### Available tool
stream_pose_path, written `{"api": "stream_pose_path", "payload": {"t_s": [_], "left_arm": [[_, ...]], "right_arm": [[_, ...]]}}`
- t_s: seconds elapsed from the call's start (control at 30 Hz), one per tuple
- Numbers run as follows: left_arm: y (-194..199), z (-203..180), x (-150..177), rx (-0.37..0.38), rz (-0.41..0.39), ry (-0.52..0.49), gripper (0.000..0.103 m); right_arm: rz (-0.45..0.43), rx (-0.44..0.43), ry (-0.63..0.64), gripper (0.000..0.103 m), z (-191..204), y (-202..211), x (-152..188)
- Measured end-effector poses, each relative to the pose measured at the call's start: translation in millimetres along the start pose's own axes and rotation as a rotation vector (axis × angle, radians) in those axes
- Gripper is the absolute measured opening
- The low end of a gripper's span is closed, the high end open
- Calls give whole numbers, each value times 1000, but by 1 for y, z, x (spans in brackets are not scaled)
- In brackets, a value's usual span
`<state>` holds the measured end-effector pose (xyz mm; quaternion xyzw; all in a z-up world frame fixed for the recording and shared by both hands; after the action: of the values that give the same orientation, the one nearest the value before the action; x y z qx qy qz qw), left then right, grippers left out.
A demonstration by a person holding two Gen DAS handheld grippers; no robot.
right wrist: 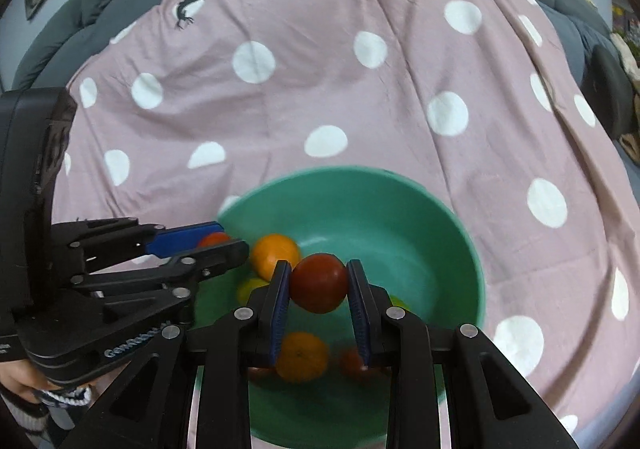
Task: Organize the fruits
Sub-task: 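Carry both red cherry tomatoes over the green bowl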
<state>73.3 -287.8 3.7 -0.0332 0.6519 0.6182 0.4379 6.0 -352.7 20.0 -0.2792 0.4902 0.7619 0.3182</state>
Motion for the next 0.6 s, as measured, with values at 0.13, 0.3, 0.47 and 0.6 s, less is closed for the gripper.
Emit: {"api": "stream_pose_path", "payload": {"t_s": [0.13,0.3,0.47,0.6], "left_arm": [[-12,-6,4,-13,50,-15,24],[-16,-5,3,-24,64,-17,25],[-15,-8,1,-34,70,-23,25],[-11,-9,-2,-42,74,-30,25]], "right_arm": [[23,7,-17,30,-8,-4,6],[42,21,-25,30,-13,-5,10],[44,27,-29,30,-14,-4,9],[44,26,-29,30,-14,-4,8]]}}
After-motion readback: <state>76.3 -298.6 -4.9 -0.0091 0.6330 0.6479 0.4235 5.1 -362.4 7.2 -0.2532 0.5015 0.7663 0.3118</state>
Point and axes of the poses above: each gripper's, at about its wrist camera, not at the fingertips, and y roughly against the way its jaws point, z to its left, x to its underside, the point moved 2 cm from there along -y, roughly the way its jaws point, and after that the axes turned 15 degrees about -x, right-handed, at the moved point
